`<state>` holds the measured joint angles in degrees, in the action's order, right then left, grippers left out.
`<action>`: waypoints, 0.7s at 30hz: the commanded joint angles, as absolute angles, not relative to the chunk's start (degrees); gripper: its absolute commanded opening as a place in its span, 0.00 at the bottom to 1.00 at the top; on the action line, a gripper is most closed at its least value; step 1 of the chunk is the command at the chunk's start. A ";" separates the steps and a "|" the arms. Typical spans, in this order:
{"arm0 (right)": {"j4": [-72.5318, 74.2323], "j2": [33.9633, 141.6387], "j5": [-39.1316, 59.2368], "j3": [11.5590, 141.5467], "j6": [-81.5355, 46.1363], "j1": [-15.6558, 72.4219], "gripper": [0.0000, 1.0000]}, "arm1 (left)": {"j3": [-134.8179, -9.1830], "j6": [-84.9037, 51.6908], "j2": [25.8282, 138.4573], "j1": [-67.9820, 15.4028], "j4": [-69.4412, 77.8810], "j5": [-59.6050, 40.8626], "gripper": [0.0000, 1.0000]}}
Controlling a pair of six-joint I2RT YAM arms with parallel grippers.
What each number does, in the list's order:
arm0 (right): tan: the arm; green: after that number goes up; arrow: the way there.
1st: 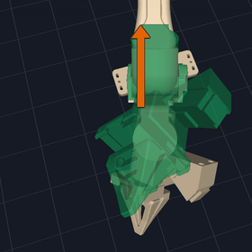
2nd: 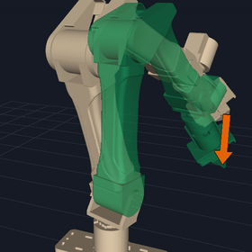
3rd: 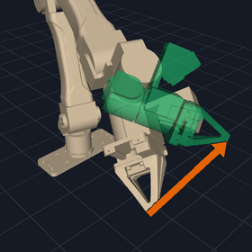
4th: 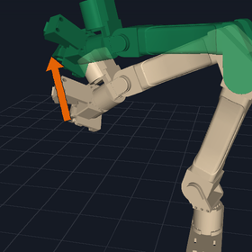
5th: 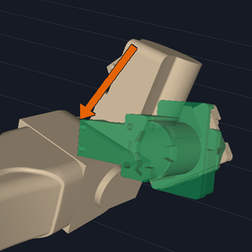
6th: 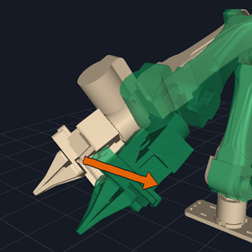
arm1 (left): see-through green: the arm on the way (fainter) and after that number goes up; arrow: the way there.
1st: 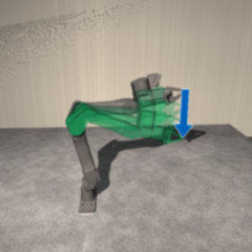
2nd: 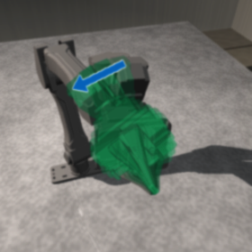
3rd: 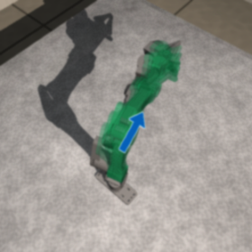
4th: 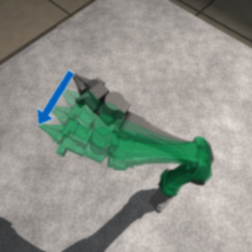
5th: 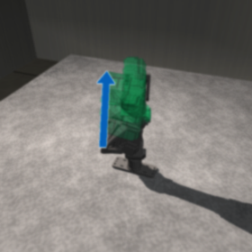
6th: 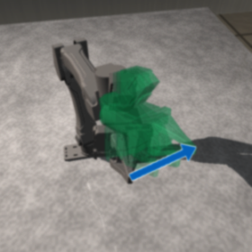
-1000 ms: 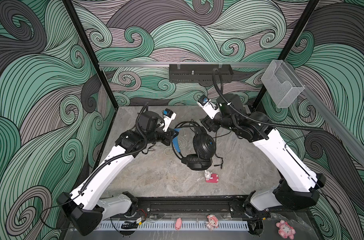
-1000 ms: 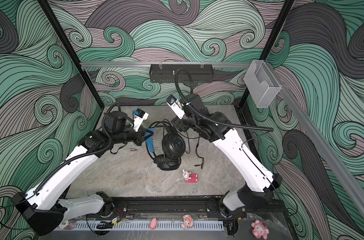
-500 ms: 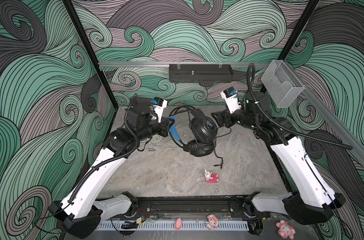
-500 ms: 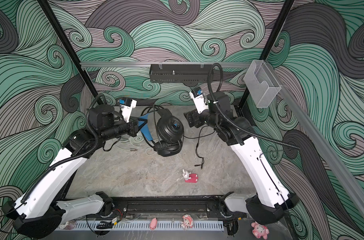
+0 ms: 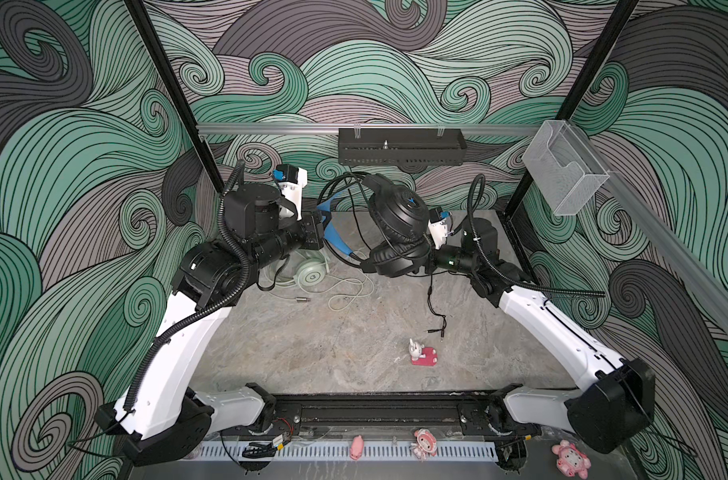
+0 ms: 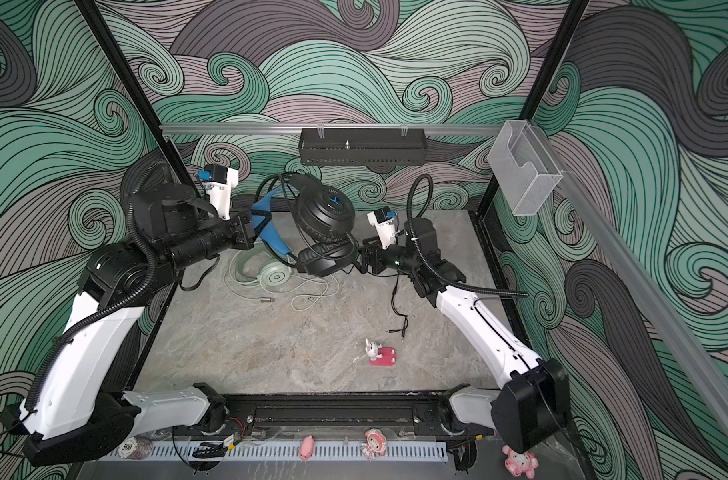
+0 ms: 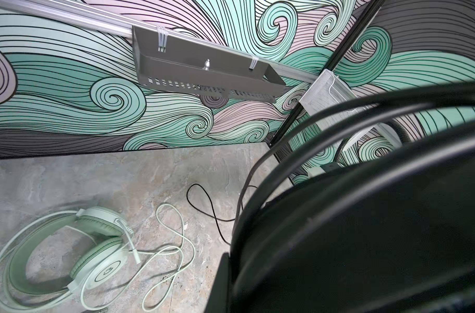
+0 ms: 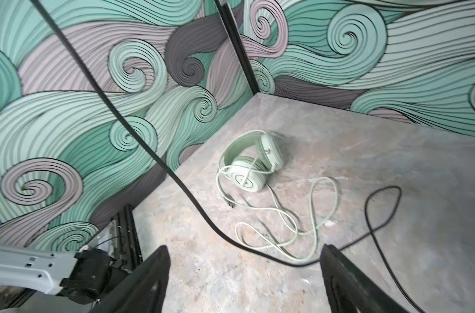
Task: Wrap the headphones
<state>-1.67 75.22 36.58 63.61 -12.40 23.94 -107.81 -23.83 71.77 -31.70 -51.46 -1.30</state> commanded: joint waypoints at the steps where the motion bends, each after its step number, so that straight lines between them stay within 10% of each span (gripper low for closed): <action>1: 7.69 77.27 43.40 65.57 -16.44 24.96 0.87 | -111.74 -27.63 72.58 -32.17 -52.97 -0.52 0.00; 21: 8.48 92.42 47.07 75.38 -15.73 30.61 0.87 | -114.62 -28.76 75.56 -32.26 -52.65 -3.27 0.00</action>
<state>7.07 90.67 45.34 73.93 -15.64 29.74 -111.28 -26.30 75.70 -31.83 -55.53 -1.76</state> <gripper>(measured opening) 0.871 0.061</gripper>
